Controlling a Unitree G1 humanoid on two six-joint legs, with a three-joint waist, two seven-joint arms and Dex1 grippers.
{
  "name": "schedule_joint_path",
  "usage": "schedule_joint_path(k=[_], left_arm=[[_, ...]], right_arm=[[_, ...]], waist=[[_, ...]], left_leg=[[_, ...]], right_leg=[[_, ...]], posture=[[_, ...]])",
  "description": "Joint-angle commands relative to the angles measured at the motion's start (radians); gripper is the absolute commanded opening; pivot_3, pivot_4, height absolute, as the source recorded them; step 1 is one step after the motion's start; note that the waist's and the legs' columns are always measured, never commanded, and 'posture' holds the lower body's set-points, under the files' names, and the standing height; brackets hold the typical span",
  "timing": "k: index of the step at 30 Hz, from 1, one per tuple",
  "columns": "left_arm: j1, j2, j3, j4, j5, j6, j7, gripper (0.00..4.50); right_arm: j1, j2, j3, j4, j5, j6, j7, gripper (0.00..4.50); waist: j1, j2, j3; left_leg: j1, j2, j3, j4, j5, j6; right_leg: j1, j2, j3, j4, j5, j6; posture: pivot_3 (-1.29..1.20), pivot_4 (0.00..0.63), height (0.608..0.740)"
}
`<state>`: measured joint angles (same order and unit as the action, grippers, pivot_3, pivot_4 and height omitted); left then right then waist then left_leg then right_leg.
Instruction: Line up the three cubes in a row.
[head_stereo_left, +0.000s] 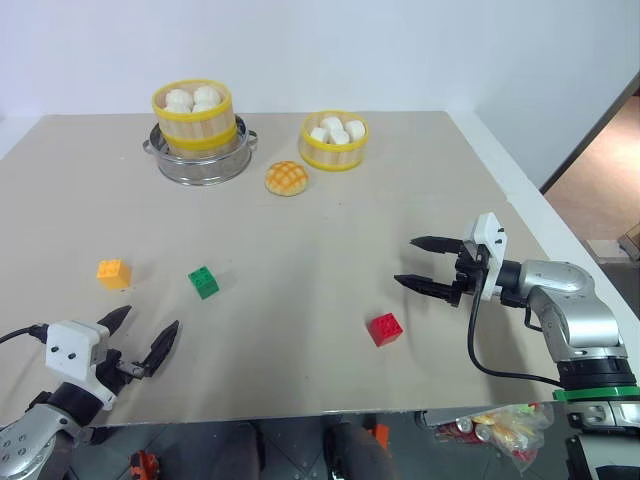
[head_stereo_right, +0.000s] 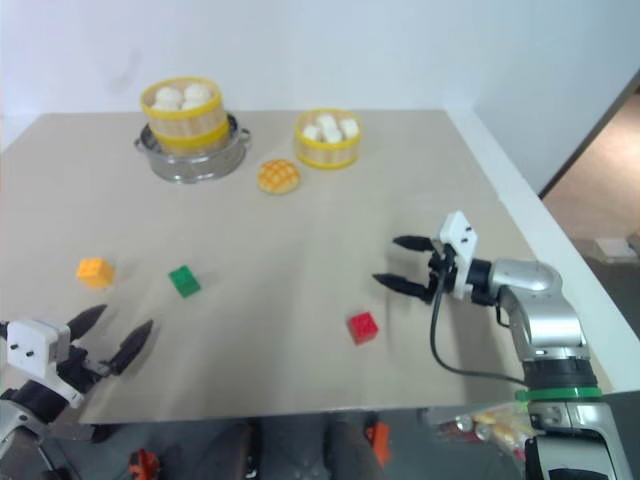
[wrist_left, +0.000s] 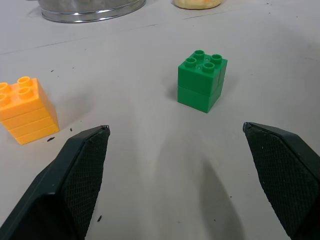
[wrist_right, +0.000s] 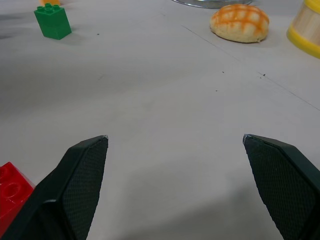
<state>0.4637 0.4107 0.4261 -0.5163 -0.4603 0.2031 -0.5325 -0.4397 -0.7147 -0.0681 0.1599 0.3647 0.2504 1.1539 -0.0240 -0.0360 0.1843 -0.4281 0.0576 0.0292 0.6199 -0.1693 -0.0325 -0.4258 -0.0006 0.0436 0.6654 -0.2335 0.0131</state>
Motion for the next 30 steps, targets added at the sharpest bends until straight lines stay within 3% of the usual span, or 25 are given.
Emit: schedule_joint_path(k=[1,12,19,25,30], left_arm=[[-0.02,0.027,0.007,-0.04,0.002,0.027,0.019,4.43],[-0.05,0.091,-0.003,-0.02,-0.042,0.099,-0.044,4.43],[0.066,0.228,-0.096,-0.057,-0.078,-0.048,-0.448,4.43],[-0.104,0.332,-0.251,-0.03,-0.082,-0.062,-0.62,4.43],[-0.219,0.342,-0.326,0.059,-0.07,-0.077,-0.696,4.43]], right_arm=[[-0.025,-0.011,-0.002,0.012,-0.007,-0.036,0.018,4.5],[-0.035,-0.002,0.013,0.052,-0.016,-0.066,0.026,4.5],[-0.051,-0.013,0.027,0.041,-0.018,-0.09,0.064,4.5],[-0.119,-0.077,0.083,-0.008,-0.011,-0.068,0.216,4.5],[-0.156,-0.135,0.146,-0.118,0.01,-0.04,0.363,4.5]], waist=[[0.0,0.0,0.0],[-0.001,0.0,0.0],[-0.004,0.0,0.0],[0.002,0.002,0.0],[-0.001,0.002,0.0]], left_leg=[[0.0,0.0,0.0,0.0,0.0,0.0],[0.001,0.0,0.001,0.0,-0.001,0.0],[0.001,0.002,0.002,0.0,-0.002,-0.002],[0.001,0.002,0.001,0.002,-0.001,-0.001],[0.002,0.003,0.004,0.002,-0.003,-0.001]], right_leg=[[0.0,0.0,0.0,0.0,0.0,0.0],[0.0,0.001,0.002,0.0,0.0,0.0],[-0.001,0.002,0.002,0.0,0.0,-0.001],[0.0,0.002,0.002,0.0,0.0,-0.001],[0.0,0.002,0.003,0.0,0.0,0.0]], posture=[[0.0,0.15,0.74],[0.0,0.15,0.74],[0.0,0.15,0.74],[0.0,0.15,0.74],[0.0,0.15,0.74]])
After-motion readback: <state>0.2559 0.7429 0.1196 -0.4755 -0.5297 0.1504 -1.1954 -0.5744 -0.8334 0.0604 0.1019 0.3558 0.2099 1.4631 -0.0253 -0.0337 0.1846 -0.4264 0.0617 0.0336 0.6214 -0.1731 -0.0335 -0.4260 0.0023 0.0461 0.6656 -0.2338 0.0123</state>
